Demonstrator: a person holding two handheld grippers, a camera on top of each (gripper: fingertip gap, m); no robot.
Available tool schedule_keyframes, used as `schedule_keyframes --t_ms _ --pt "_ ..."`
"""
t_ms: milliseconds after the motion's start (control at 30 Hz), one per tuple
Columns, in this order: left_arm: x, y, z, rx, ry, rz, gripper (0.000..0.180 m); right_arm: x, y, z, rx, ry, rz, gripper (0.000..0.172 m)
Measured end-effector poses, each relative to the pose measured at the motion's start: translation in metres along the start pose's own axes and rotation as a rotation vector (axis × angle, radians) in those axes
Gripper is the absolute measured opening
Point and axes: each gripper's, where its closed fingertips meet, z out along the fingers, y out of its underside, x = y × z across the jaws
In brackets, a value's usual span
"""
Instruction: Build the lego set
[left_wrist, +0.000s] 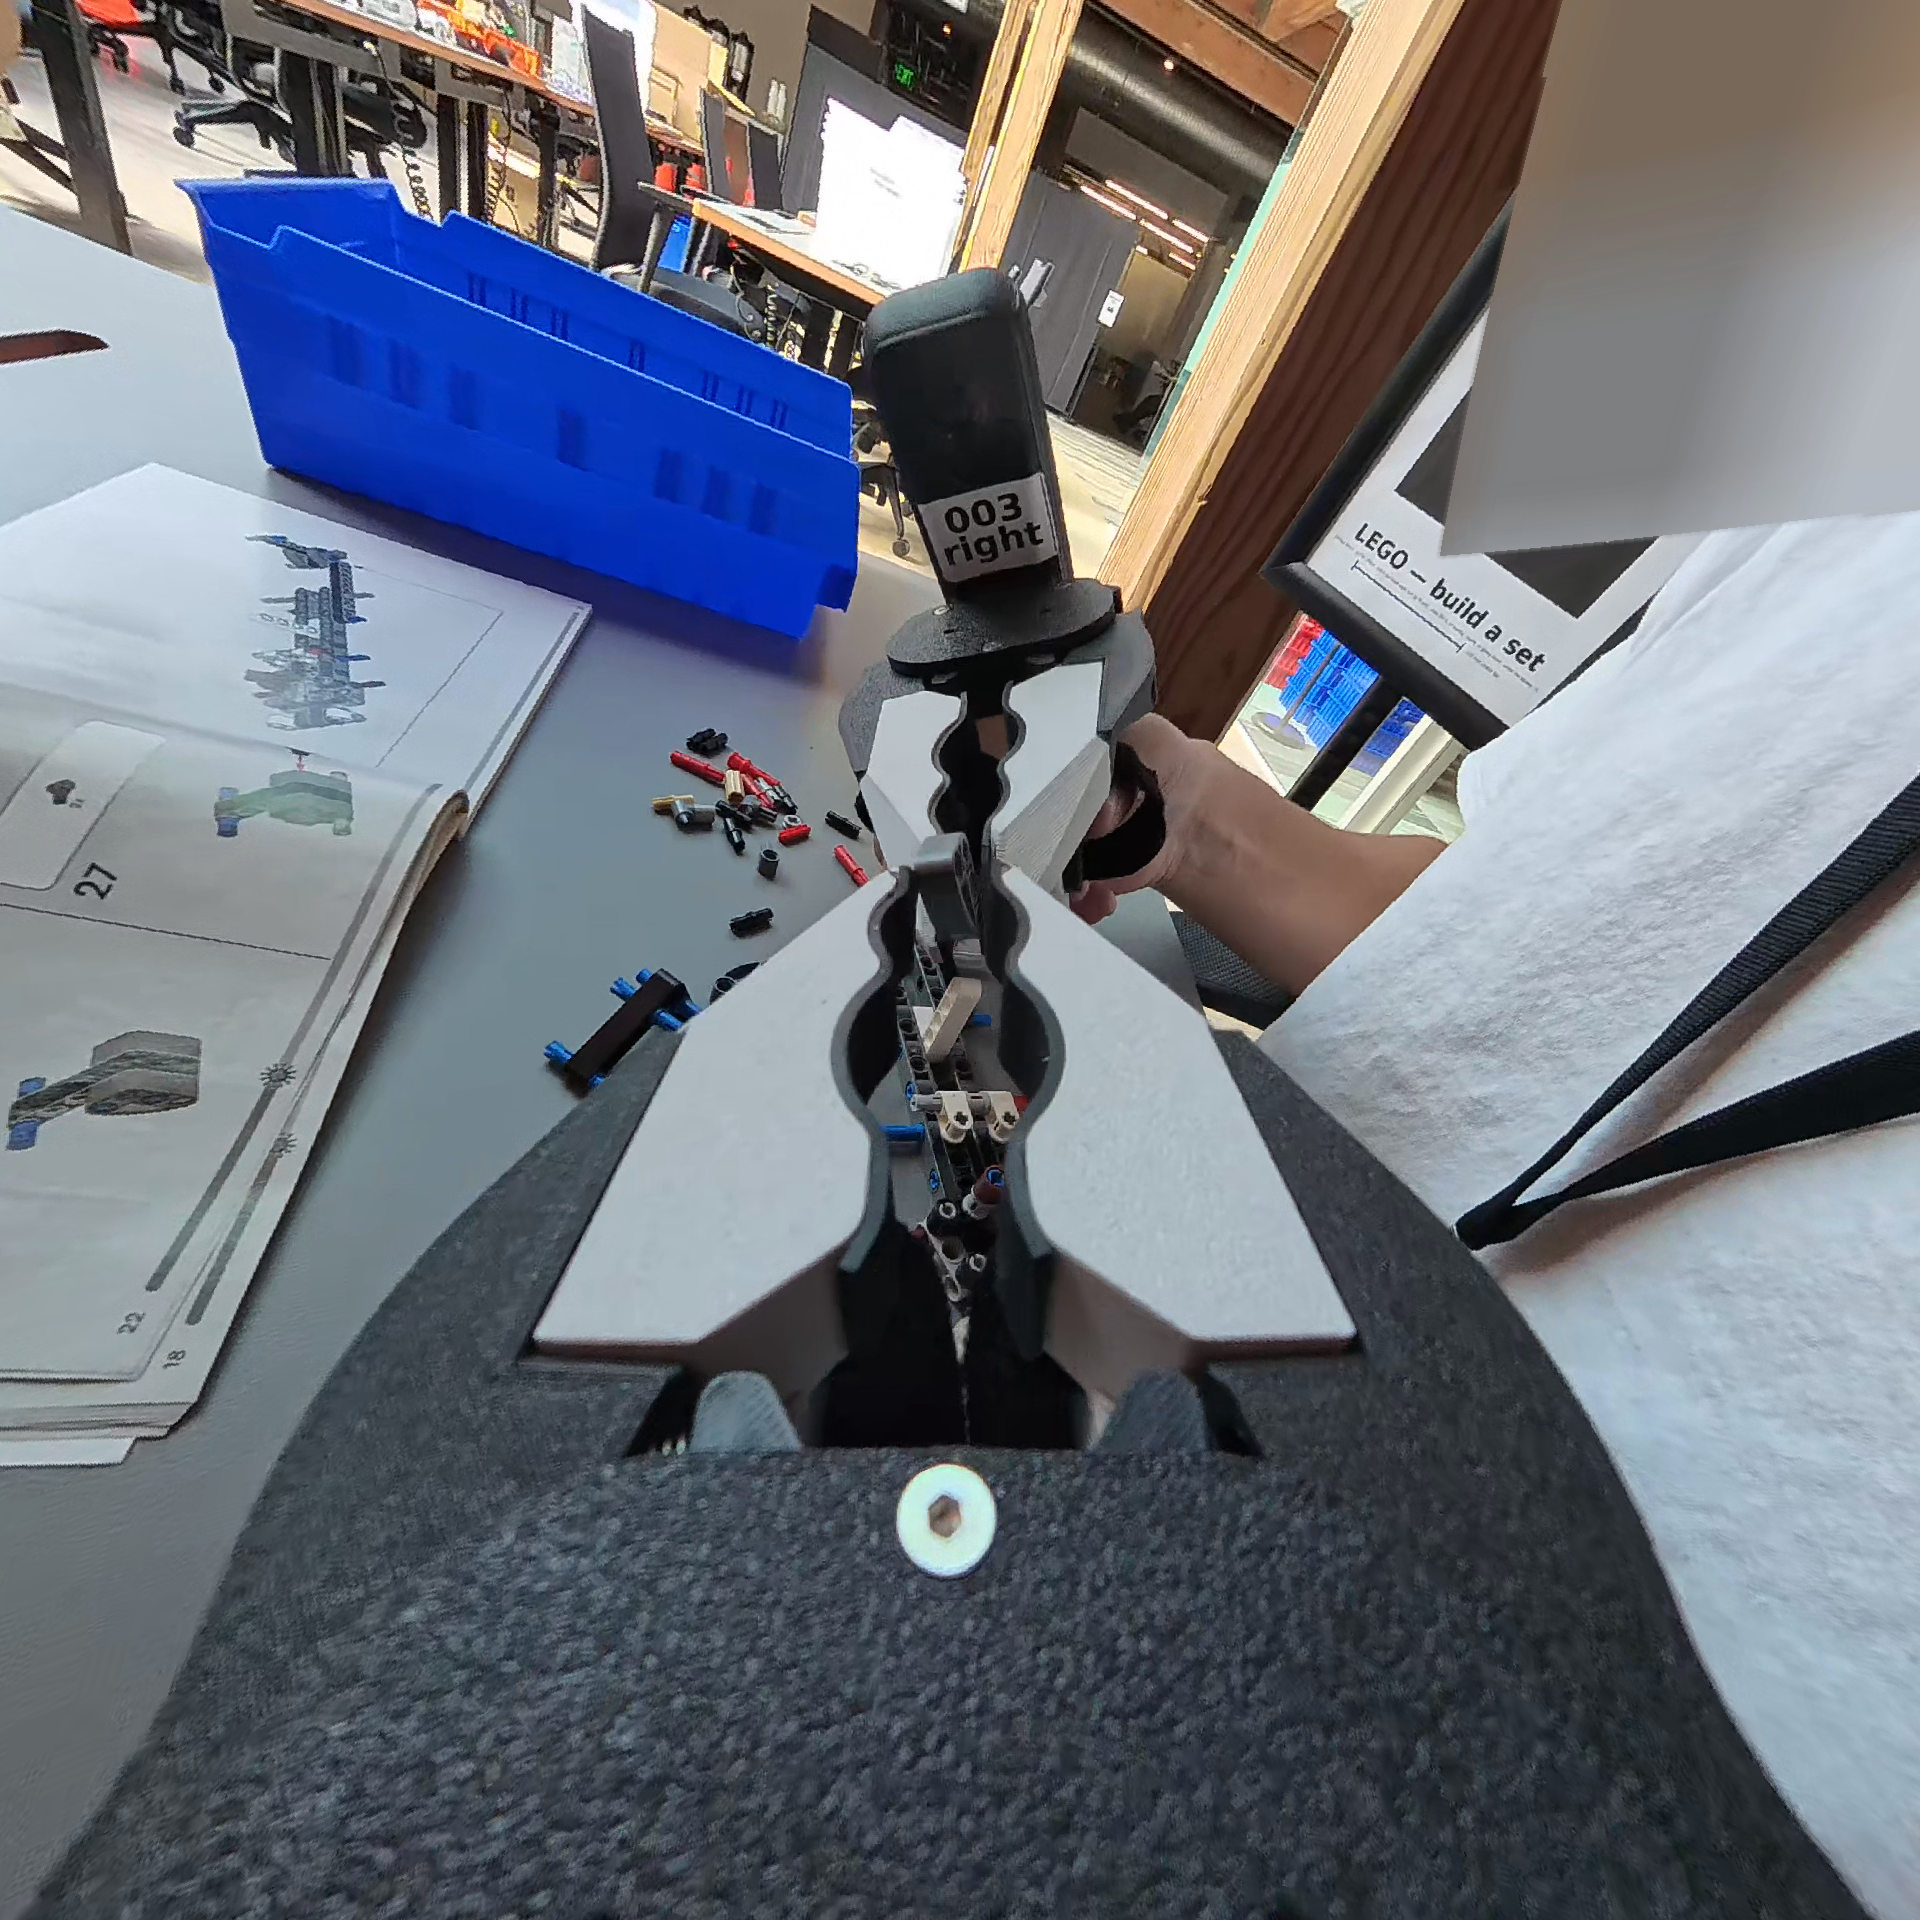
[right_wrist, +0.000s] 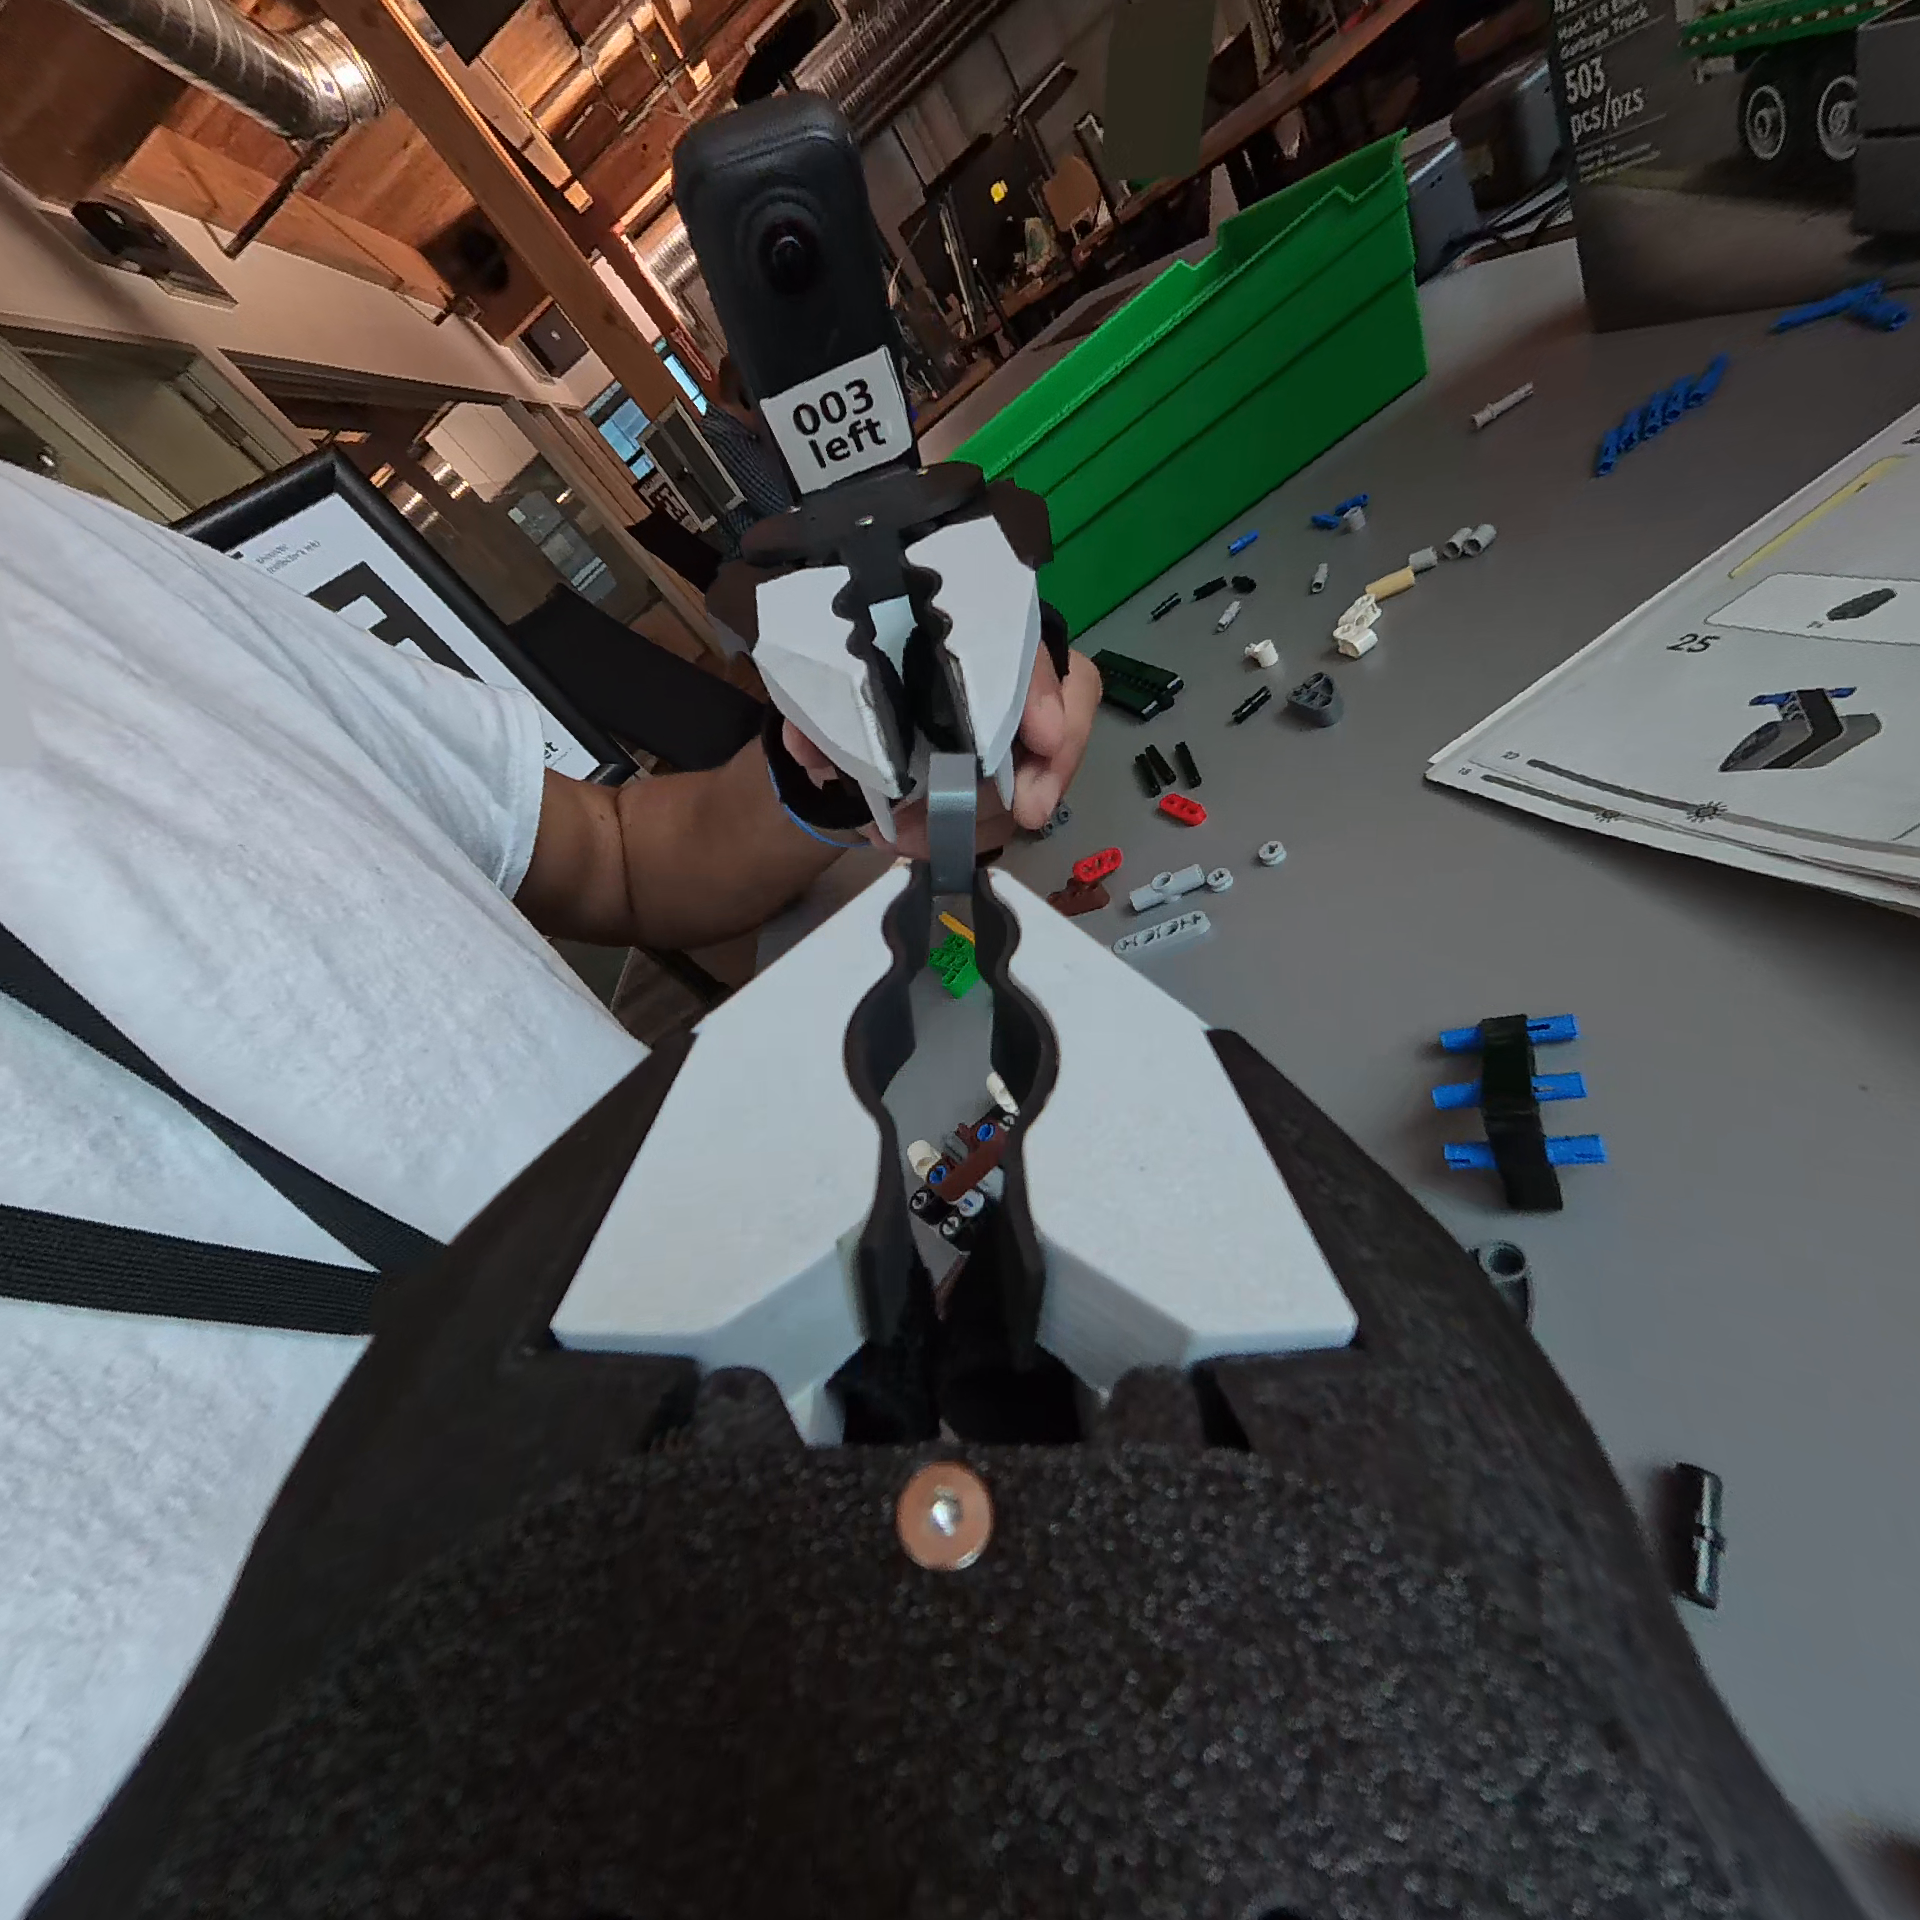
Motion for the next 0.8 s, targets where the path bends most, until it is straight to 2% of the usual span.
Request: schedule_keyframes --t_ms 100,233,367,400,467,500,533,567,600,800 --pt "0.000 0.002 0.002 -0.019 -0.003 0.008 0.011 0.001 0.005 0.000 -0.043 0.022 -0.025 0.006" --pt "0.003 0.004 0.003 -0.027 0.022 0.004 0.000 -0.001 0.006 -0.003 -0.057 0.027 -0.041 0.006" --pt "0.002 0.009 0.004 -0.052 0.010 0.023 0.000 0.000 0.012 -0.005 -0.084 0.031 -0.027 0.006" --pt "-0.001 0.009 0.004 -0.050 -0.008 0.024 0.003 0.004 0.016 -0.005 -0.105 0.047 -0.018 0.006" --pt "-0.001 0.010 0.005 -0.054 -0.001 0.005 0.024 0.006 0.023 -0.003 -0.147 0.068 -0.038 0.006" --pt "0.000 0.012 0.006 -0.068 0.006 -0.001 0.025 0.004 0.026 -0.001 -0.164 0.063 -0.050 0.006" --pt "0.001 0.015 0.008 -0.087 0.014 0.003 0.023 0.002 0.027 0.001 -0.175 0.059 -0.067 0.006" --pt "0.004 0.018 0.009 -0.103 0.028 0.014 0.011 -0.001 0.027 0.002 -0.177 0.057 -0.084 0.006" --pt "0.007 0.019 0.010 -0.108 0.045 0.017 0.007 -0.002 0.026 0.003 -0.175 0.055 -0.093 0.006" --pt "0.004 0.009 0.006 -0.043 0.057 -0.044 0.006 -0.001 0.013 -0.001 -0.079 0.040 -0.069 0.006"
